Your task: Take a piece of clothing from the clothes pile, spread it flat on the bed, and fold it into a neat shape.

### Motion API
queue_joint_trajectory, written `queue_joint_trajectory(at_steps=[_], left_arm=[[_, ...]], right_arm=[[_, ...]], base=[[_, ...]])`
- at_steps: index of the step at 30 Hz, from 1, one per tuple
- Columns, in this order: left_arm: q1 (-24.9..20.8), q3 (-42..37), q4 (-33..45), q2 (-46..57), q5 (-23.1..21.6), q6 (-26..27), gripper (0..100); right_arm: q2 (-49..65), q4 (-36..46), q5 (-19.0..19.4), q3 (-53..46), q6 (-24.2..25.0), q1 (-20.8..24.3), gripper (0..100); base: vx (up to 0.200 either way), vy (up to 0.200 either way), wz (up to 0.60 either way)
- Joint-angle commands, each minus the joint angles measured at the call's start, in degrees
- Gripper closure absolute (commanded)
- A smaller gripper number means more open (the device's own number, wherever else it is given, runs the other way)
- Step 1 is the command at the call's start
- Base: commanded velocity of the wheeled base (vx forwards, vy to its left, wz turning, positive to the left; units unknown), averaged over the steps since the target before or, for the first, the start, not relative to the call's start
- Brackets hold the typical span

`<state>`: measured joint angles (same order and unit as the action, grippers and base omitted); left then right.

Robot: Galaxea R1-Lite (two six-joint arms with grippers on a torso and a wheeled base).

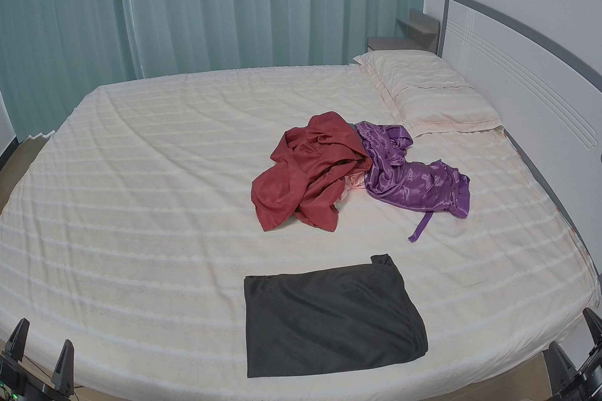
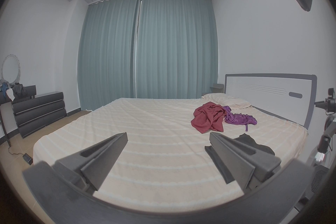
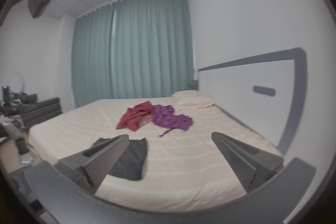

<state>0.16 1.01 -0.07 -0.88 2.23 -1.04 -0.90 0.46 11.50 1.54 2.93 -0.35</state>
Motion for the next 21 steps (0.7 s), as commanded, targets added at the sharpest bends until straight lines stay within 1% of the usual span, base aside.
queue_joint_trajectory(at_steps=[1,5,17,18,21], left_arm=[[0.0,-1.0,0.0,0.9,0.0,0.0,0],[0.0,-1.0,0.0,0.9,0.0,0.0,0],[0.0,-1.0,0.0,0.9,0.0,0.0,0],[0.0,-1.0,0.0,0.9,0.0,0.0,0],[0.0,-1.0,0.0,0.9,0.0,0.0,0]], right_arm=[[0.8,0.0,0.1,0.0,0.5,0.0,0],[0.8,-0.1,0.0,0.0,2.8,0.0,0],[0.8,0.0,1.1,0.1,3.0,0.0,0],[0.8,0.0,2.3,0.1,3.0,0.0,0],[0.8,0.1,3.9,0.1,2.6,0.0,0]], base=[[0.0,0.0,0.0],[0.0,0.0,0.0],[0.0,0.0,0.0],[0.0,0.0,0.0],[0.0,0.0,0.0]])
